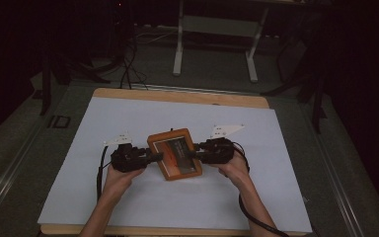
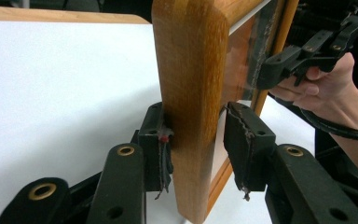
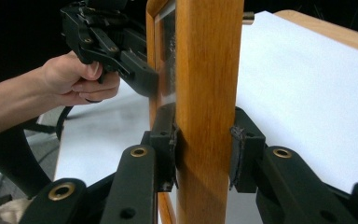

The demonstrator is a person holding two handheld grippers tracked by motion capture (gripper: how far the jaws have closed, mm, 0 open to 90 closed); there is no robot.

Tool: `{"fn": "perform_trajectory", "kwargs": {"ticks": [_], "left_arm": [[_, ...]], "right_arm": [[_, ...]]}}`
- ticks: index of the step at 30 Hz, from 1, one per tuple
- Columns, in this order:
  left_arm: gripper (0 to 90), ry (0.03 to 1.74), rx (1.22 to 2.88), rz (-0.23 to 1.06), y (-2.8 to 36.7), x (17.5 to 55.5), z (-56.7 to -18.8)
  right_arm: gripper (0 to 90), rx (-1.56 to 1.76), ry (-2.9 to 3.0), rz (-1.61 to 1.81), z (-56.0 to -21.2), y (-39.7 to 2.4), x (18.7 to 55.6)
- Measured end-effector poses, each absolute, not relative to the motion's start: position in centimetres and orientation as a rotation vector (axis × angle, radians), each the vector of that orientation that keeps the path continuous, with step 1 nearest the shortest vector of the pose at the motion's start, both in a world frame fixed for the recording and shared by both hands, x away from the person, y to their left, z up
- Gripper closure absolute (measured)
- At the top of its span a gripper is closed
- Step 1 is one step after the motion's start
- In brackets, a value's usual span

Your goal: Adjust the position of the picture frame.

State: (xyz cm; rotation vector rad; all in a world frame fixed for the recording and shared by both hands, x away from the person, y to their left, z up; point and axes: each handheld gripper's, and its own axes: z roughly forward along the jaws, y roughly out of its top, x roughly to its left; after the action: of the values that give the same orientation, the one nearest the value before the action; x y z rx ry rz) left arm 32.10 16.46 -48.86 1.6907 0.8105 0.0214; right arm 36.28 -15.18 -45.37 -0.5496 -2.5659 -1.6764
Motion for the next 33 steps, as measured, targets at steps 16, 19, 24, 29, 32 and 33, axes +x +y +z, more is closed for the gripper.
{"fn": "perform_trajectory", "kwargs": {"ticks": [16, 19, 24, 29, 32, 33], "left_arm": [[64.3, 0.827, 1.751, 0.054, 15.3, 32.6, -48.8], [64.2, 0.832, 1.755, 0.054, 15.0, 32.8, -48.9], [64.0, 0.850, 1.767, 0.069, 14.7, 33.0, -48.9], [64.2, 0.879, 1.763, 0.072, 14.3, 33.5, -49.0], [64.1, 0.896, 1.761, 0.072, 14.1, 33.8, -49.1], [64.1, 0.920, 1.748, 0.059, 14.1, 34.2, -49.3]], "right_arm": [[64.1, -0.723, -2.507, -1.595, -48.3, -16.3, 36.1], [64.0, -0.752, -2.503, -1.581, -48.6, -16.5, 36.0], [63.6, -0.787, -2.498, -1.563, -49.1, -16.6, 36.0], [62.2, -0.843, -2.487, -1.553, -49.5, -16.7, 36.1], [61.7, -0.874, -2.478, -1.550, -49.7, -16.7, 36.2], [61.4, -0.885, -2.473, -1.549, -49.8, -16.7, 36.3]]}}
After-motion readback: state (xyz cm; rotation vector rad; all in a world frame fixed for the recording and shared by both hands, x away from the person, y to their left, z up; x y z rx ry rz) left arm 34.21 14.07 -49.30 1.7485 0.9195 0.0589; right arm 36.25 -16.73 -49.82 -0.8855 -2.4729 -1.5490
